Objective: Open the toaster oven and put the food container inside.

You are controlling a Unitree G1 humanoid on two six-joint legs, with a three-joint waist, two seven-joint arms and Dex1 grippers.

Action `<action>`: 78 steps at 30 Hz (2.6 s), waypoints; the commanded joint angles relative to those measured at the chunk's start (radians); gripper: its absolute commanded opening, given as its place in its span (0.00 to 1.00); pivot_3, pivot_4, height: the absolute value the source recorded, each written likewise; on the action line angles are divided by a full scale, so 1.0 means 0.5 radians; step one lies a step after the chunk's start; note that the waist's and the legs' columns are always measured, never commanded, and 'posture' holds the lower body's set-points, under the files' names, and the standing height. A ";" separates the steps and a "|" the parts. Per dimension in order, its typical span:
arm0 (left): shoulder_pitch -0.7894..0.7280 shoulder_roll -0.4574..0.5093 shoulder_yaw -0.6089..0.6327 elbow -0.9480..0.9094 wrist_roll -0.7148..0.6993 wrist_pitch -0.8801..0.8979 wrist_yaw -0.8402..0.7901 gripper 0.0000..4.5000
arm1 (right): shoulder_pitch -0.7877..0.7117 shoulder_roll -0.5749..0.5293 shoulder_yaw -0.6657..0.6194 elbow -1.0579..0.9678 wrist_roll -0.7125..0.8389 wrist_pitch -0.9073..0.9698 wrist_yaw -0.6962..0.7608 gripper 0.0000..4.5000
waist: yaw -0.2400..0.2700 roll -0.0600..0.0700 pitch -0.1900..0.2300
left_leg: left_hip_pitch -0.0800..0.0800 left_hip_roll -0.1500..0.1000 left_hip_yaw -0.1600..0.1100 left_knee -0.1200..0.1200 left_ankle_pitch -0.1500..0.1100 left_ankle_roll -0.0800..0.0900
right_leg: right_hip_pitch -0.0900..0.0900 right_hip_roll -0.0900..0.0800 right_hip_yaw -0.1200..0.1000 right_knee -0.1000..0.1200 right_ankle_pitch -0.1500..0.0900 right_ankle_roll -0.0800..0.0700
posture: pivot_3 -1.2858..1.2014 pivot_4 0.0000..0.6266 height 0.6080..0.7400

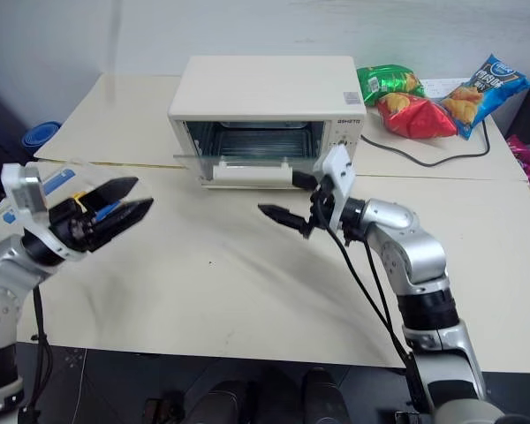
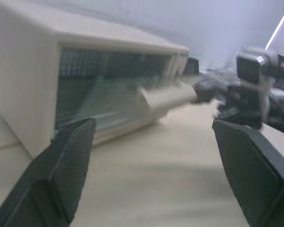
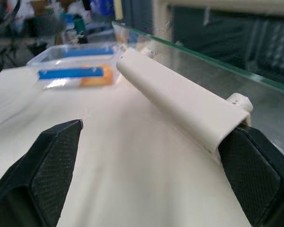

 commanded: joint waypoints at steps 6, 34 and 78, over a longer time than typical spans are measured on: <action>-0.608 0.040 -0.299 0.674 0.354 -0.166 -0.153 0.33 | 0.150 -0.089 0.160 -0.076 -0.231 -0.309 0.167 1.00 | 0.001 -0.001 0.000 | 0.000 -0.002 0.000 0.000 0.000 0.000 | -0.001 0.000 -0.003 0.001 0.000 0.000 | 0.52 0.24 1.00; -0.166 -0.392 -0.536 0.714 0.976 -0.821 -0.056 0.05 | 1.124 -0.226 -0.536 -0.410 0.113 -0.803 0.181 1.00 | 0.016 -0.004 0.000 | 0.006 -0.001 -0.003 0.007 -0.001 0.001 | 0.005 -0.009 -0.044 0.004 0.005 -0.005 | 0.52 0.24 1.00; -0.363 0.635 0.453 1.360 0.242 0.749 1.661 0.99 | 0.647 0.168 -0.024 -0.110 -0.014 -1.293 0.339 1.00 | 0.001 -0.009 -0.003 | 0.040 -0.019 -0.054 -0.005 -0.017 -0.012 | -0.005 0.002 -0.040 0.016 0.012 -0.021 | 0.52 0.24 1.00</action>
